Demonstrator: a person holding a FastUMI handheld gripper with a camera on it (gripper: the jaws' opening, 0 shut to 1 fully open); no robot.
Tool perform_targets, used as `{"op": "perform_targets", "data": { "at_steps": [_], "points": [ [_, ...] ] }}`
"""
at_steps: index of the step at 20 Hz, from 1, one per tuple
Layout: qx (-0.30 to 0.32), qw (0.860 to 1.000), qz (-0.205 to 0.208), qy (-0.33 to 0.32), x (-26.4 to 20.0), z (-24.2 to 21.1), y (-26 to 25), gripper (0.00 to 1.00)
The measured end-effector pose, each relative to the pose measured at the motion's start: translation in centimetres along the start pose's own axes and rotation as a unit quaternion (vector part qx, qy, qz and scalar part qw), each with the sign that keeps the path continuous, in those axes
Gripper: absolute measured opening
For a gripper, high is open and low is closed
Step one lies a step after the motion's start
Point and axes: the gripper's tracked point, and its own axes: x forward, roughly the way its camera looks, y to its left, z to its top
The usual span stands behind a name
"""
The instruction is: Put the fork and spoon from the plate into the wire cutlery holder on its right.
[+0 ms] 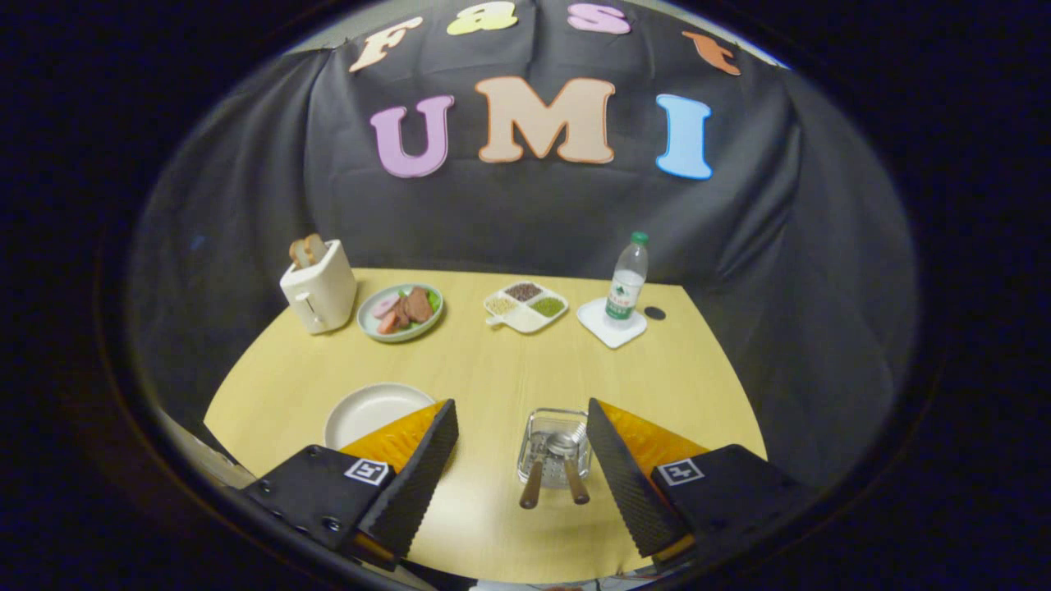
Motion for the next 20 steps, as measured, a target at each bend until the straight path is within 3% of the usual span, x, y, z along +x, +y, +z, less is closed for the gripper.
{"op": "perform_targets", "data": {
  "at_steps": [10, 20],
  "points": [
    [0.023, 0.981, 0.002, -0.193, -5.1, 8.5, 2.6, 1.00],
    [0.039, 0.967, -0.010, -0.252, -6.2, 12.3, 2.8, 1.00]
  ]
}}
